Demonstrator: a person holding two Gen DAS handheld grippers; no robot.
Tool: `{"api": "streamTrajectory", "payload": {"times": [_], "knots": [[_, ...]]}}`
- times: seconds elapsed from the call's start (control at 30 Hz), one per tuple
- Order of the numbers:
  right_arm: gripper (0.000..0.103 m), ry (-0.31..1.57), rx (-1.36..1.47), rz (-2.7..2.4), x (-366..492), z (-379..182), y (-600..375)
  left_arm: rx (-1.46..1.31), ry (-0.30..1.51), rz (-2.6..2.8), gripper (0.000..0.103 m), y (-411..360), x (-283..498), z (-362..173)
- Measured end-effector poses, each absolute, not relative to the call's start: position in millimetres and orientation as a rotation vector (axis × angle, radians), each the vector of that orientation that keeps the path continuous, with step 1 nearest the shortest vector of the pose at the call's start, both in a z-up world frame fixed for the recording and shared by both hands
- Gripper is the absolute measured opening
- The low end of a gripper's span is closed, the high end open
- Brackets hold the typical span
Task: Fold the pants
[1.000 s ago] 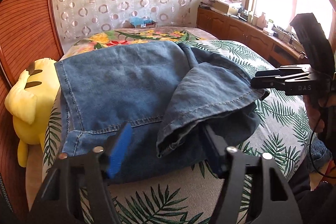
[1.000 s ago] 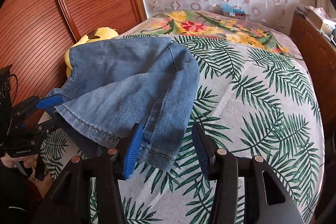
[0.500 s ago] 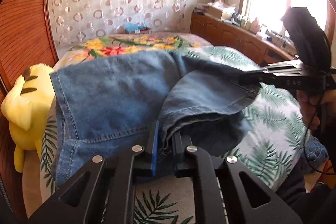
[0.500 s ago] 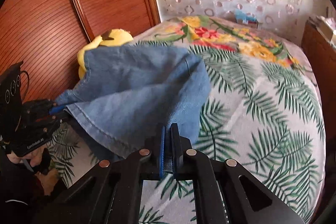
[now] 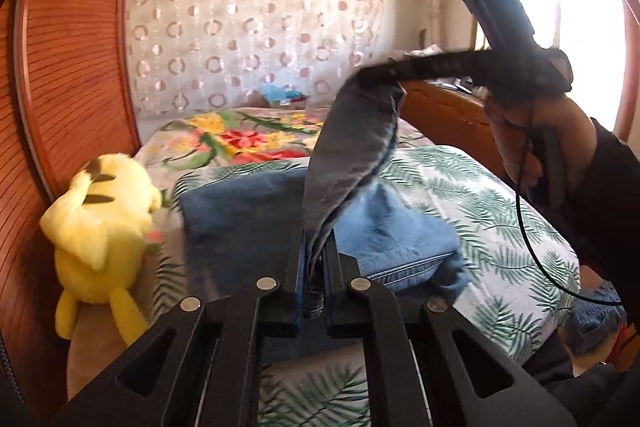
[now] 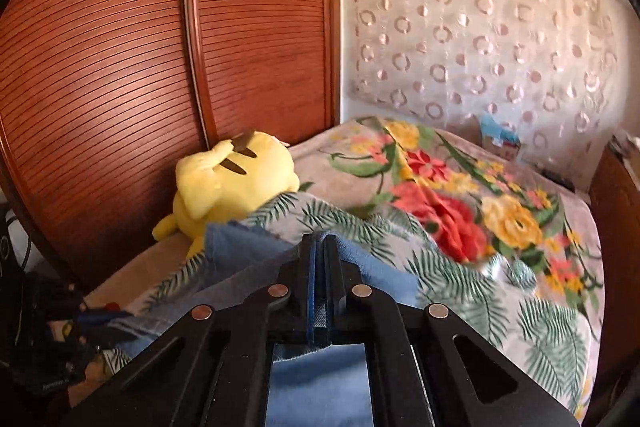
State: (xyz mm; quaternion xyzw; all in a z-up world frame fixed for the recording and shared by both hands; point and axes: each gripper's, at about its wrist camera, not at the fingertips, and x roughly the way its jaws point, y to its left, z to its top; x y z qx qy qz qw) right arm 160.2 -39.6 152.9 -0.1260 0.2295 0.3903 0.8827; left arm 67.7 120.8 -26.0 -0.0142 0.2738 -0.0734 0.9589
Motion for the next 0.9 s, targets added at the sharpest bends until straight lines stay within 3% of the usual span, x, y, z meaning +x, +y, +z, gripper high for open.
{"api": "streamTrajectory", "payload": {"times": [0.4,0.6,0.7,0.77,0.9], "knots": [[0.003,0.612,-0.326,0.850,225,99,74,-0.103,0.651,-0.071,0.008,169,68,-75],[0.003,0.657,-0.352,0.852,231,98,112,-0.113,0.655,-0.066,0.008,172,64,-77],[0.019,0.672,-0.346,0.855,229,101,112,-0.115,0.658,-0.064,0.008,172,64,-77],[0.040,0.658,-0.341,0.867,226,105,105,-0.117,0.659,-0.057,0.008,172,64,-76],[0.046,0.611,-0.338,0.850,217,113,76,-0.127,0.666,-0.020,0.012,172,69,-75]]}}
